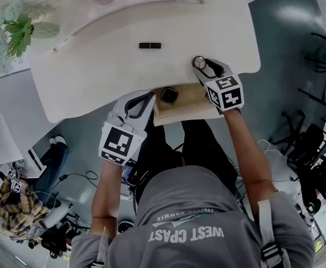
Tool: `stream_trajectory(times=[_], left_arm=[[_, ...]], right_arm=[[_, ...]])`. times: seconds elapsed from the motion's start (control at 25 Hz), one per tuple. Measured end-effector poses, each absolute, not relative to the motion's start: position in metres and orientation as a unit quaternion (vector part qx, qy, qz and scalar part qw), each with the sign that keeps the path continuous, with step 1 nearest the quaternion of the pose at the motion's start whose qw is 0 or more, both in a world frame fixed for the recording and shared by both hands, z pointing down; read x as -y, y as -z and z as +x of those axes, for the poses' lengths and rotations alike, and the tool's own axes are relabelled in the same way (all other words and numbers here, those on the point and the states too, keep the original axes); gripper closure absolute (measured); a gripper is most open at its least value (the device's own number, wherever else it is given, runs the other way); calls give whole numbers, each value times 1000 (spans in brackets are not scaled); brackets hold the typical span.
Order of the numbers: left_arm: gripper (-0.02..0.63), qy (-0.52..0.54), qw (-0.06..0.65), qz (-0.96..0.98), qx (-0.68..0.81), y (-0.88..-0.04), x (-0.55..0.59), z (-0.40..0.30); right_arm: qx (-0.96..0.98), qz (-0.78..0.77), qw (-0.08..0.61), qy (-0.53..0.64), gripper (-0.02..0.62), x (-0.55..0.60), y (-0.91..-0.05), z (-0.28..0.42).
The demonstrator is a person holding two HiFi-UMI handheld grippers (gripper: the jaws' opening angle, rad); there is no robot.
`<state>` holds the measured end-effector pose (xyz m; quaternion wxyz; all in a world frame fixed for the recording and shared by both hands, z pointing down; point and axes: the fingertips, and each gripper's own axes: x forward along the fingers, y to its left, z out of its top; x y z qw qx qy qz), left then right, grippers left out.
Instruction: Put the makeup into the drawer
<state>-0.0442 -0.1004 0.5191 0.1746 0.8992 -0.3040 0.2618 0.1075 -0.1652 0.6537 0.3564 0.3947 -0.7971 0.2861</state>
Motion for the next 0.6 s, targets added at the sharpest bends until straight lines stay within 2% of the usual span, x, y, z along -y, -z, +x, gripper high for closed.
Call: stream_trajectory(times=[0.6], left_arm=[[604, -268, 177, 898, 301, -526, 104, -44]], right_arm=[[811, 388, 336, -279, 388, 120, -653, 114]])
